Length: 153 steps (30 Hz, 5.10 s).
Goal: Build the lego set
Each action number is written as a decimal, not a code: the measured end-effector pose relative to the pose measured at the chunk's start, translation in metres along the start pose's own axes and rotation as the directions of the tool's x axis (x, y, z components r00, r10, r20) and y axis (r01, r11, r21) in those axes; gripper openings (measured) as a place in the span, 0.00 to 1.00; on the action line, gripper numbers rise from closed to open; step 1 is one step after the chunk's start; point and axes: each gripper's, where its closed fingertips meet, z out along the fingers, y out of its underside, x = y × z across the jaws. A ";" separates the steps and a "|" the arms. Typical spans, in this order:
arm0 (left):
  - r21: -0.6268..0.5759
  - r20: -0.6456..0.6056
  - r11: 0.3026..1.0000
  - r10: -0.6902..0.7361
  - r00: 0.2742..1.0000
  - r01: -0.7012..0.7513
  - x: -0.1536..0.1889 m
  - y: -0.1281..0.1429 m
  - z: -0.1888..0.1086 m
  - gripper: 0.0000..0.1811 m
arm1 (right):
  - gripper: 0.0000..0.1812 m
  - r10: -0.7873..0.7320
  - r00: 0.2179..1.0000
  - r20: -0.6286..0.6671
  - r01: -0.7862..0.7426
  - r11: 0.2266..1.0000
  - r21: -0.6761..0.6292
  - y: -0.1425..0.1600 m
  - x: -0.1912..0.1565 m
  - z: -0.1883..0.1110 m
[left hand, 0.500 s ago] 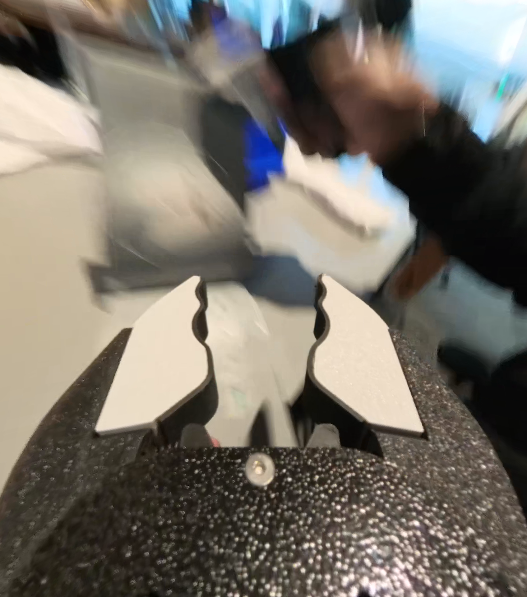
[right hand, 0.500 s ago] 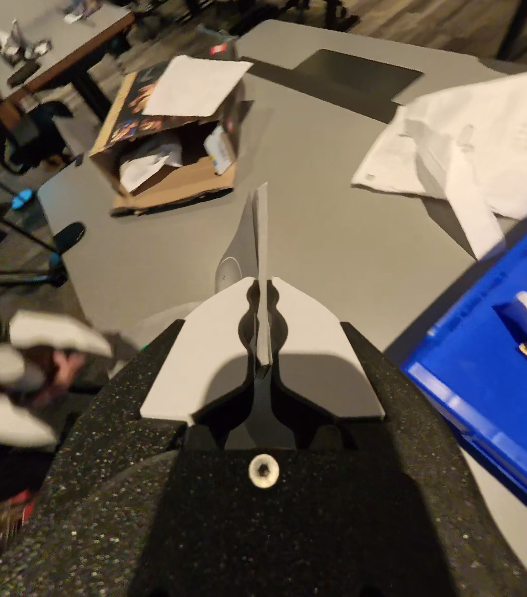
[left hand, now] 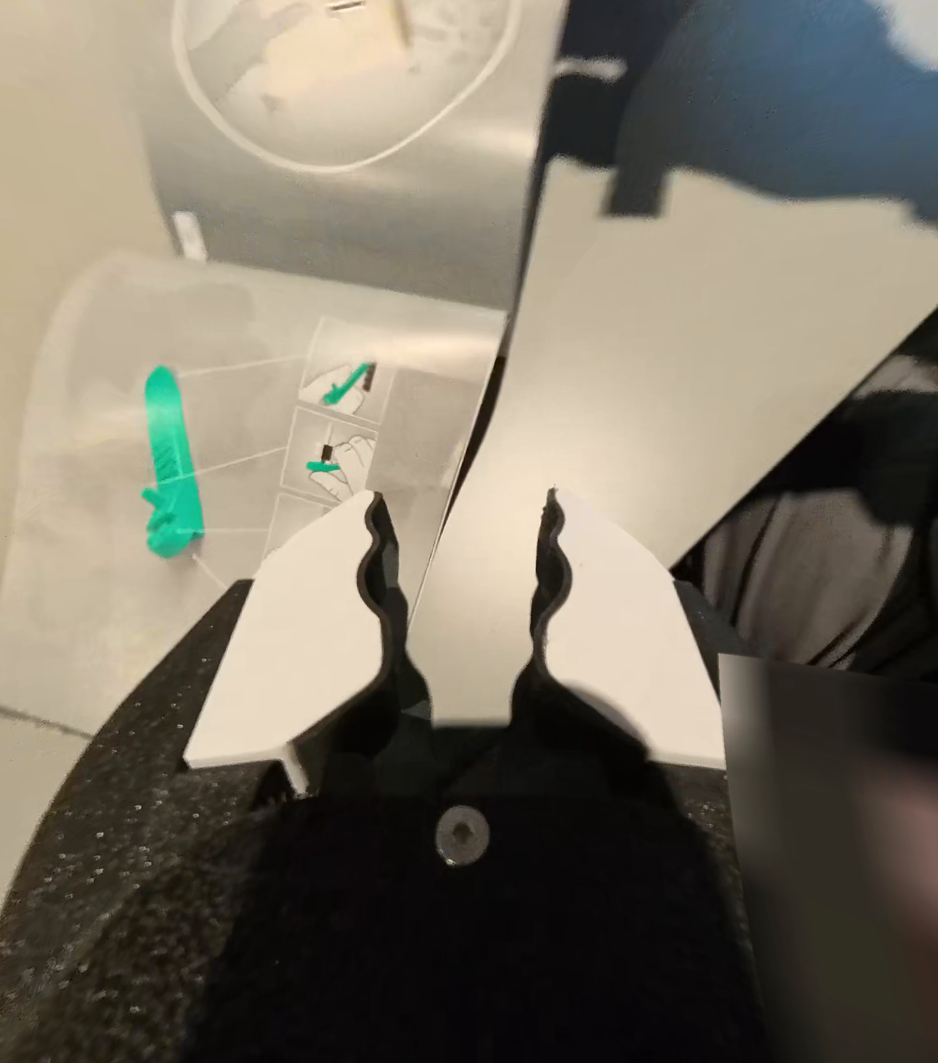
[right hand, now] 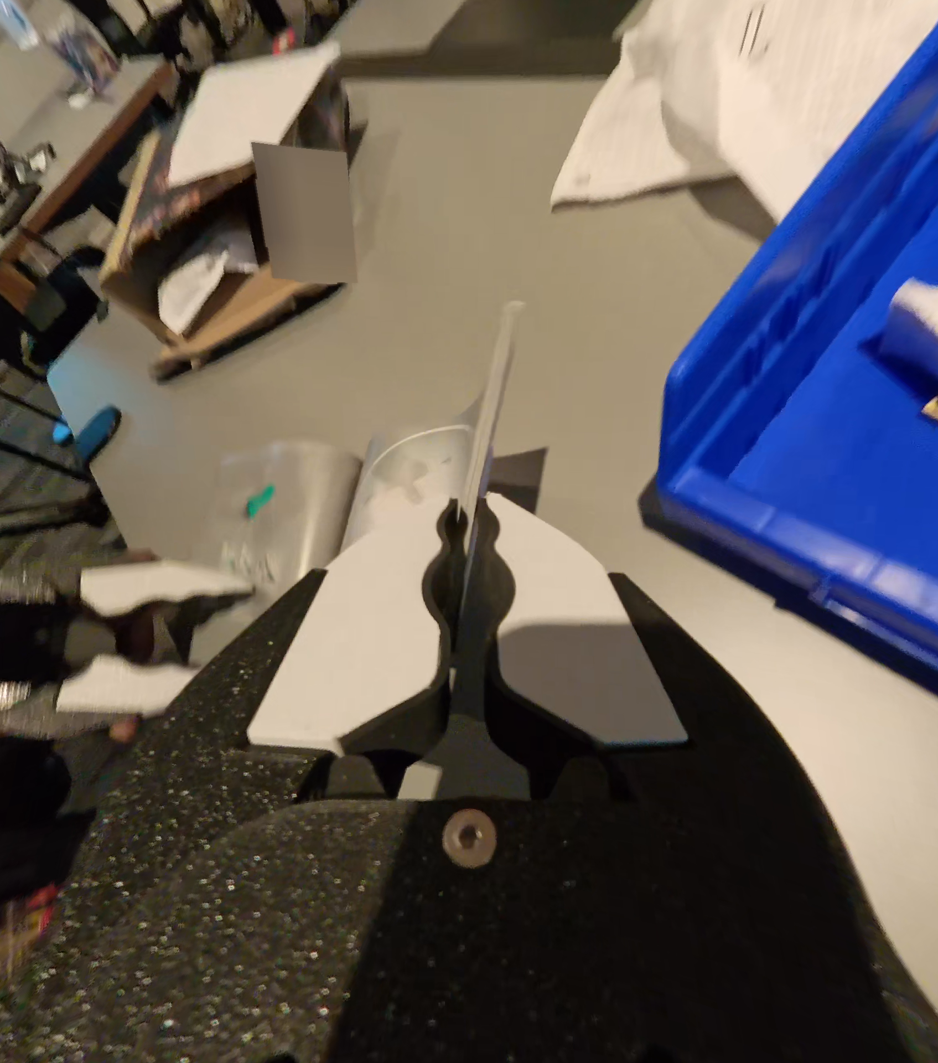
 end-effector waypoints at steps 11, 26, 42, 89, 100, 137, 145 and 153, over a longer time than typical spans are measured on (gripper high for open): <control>-0.045 -0.081 0.997 0.055 0.995 -0.059 -0.019 0.007 0.001 0.29 | 0.17 -0.239 0.966 -0.099 0.241 0.971 0.005 0.046 -0.014 -0.030; 0.045 -0.155 0.998 0.040 0.987 -0.033 -0.024 0.008 -0.003 0.27 | 0.27 -0.322 0.947 -0.015 0.316 0.936 -0.155 0.102 -0.008 0.002; 0.039 -0.134 0.999 0.032 0.990 -0.027 -0.026 0.009 -0.001 0.26 | 0.40 -0.180 0.976 -0.123 0.169 0.981 -0.094 0.099 0.000 0.013; 0.051 -0.155 0.999 0.021 0.988 -0.013 -0.025 0.008 -0.002 0.25 | 0.29 -0.885 0.226 0.408 0.936 0.082 -0.341 0.110 0.016 0.013; 0.053 -0.149 0.998 0.027 0.988 -0.019 -0.025 0.008 -0.003 0.25 | 0.29 -0.867 0.263 0.422 0.932 0.115 -0.344 0.108 0.017 0.009; 0.048 -0.166 0.998 0.034 0.985 -0.027 -0.023 0.009 -0.003 0.25 | 0.49 -0.215 0.918 -0.333 0.217 0.976 -0.032 0.084 -0.002 0.022; 0.064 -0.211 0.998 0.018 0.977 -0.005 -0.022 0.007 -0.005 0.24 | 0.48 -0.194 0.892 -0.409 0.170 0.981 -0.094 0.097 0.014 0.025; 0.076 -0.228 0.997 0.012 0.974 0.005 -0.021 0.006 -0.007 0.25 | 0.35 -0.210 0.895 -0.394 0.158 0.975 -0.159 0.105 0.014 0.031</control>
